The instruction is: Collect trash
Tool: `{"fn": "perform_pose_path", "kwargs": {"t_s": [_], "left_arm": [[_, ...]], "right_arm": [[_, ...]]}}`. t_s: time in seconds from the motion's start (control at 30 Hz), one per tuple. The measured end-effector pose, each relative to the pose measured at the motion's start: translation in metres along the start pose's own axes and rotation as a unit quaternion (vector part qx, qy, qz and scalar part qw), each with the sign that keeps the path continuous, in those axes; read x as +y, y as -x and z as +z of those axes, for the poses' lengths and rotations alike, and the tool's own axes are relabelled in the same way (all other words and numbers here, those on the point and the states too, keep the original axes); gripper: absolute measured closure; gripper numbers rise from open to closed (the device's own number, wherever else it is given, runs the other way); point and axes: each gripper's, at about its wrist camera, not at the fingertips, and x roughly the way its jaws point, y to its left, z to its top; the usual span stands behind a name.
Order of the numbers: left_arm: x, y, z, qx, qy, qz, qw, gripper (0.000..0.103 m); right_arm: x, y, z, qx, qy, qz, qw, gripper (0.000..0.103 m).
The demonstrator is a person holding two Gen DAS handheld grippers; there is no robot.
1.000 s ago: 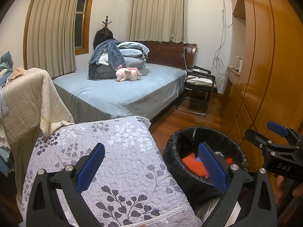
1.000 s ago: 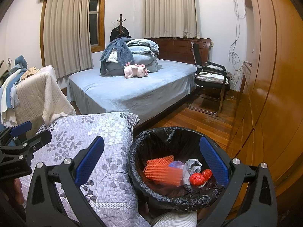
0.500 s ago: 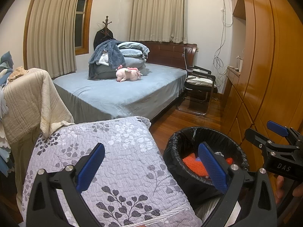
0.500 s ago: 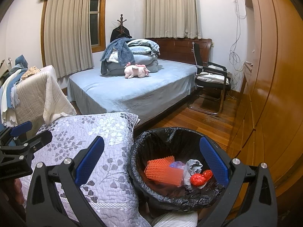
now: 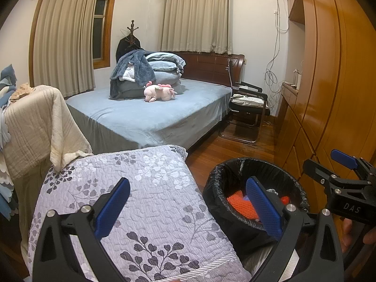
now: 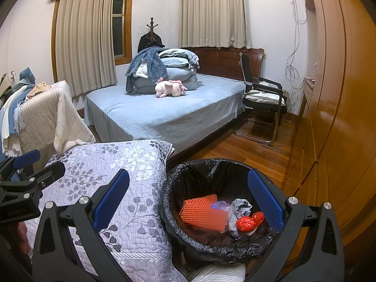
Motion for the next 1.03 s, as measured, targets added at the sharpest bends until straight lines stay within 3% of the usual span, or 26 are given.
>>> {"fn": "perform_pose_path", "kwargs": {"t_s": [1.03], "left_arm": [[0.0008, -0.0039, -0.0025, 0.009, 0.002, 0.0, 1.0, 0.006]], "right_arm": [[0.0046, -0.0018, -0.0017, 0.004, 0.0, 0.001, 1.0, 0.005]]}}
